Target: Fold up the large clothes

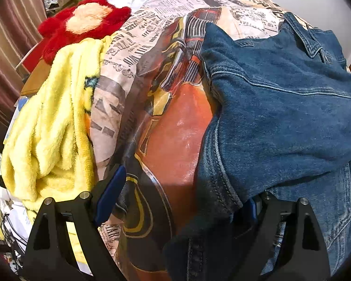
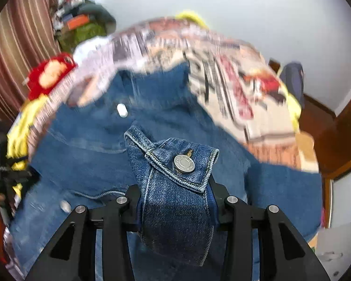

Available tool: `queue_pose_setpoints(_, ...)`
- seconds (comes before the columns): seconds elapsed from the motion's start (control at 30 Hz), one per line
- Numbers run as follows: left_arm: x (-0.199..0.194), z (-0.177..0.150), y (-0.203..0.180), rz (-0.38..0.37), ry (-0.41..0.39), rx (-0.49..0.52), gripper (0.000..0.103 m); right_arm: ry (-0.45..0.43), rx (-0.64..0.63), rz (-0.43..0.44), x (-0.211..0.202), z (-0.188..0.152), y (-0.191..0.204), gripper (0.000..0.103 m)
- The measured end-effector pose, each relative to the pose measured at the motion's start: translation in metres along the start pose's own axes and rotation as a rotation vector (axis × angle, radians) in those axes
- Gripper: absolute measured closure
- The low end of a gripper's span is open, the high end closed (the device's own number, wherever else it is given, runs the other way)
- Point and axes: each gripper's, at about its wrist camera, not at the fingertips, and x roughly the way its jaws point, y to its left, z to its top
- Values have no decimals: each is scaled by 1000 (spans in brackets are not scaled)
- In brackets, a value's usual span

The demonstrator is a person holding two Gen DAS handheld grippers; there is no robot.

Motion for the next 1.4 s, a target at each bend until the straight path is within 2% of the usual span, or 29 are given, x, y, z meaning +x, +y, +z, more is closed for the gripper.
queue_pose_setpoints(0.07, 1, -1, 2, -1, 2, -7, 14, 62, 27, -10, 19, -13, -9, 60)
queue_pose_setpoints(0.13, 1, -2, 4, -7, 2, -13, 14, 99, 49, -28, 32, -23, -17, 45)
queue_pose_setpoints(0.2, 2, -3, 6, -4, 0, -13, 13, 95, 67, -59, 35, -28, -24, 29)
queue_pose_setpoints(0.27, 1, -5, 6, 0, -1, -14, 12, 88, 79, -96, 33, -31, -30, 23)
queue_pose_setpoints(0.4, -8, -6, 5, 16, -4, -10, 13, 92, 109, -76, 23, -30, -41, 23)
queue_pose_setpoints(0.5, -27, -6, 3, 20, -34, 22, 13, 65, 138, -52, 6, -26, -43, 23)
queue_pose_setpoints(0.7, -82, 1, -13, -4, -148, 110, 13, -17, 200, 74, -22, -6, -34, 23)
queue_pose_setpoints(0.83, -115, 17, -29, -54, -237, 136, 13, -14, 168, 121, -15, 4, -10, 23)
queue_pose_setpoints(0.97, -122, 33, -55, -113, -278, 175, 12, 53, 105, 136, 13, 0, 17, 23)
queue_pose_setpoints(1.13, -92, 39, -93, -175, -203, 227, 12, 133, 71, 113, 43, -21, 29, 23)
queue_pose_setpoints(1.27, -59, 34, -114, -215, -106, 250, 12, 123, 68, 118, 34, -30, 28, 23)
queue_pose_setpoints(1.4, -36, 23, -122, -217, -24, 256, 12, 75, 105, 136, 8, -32, 16, 23)
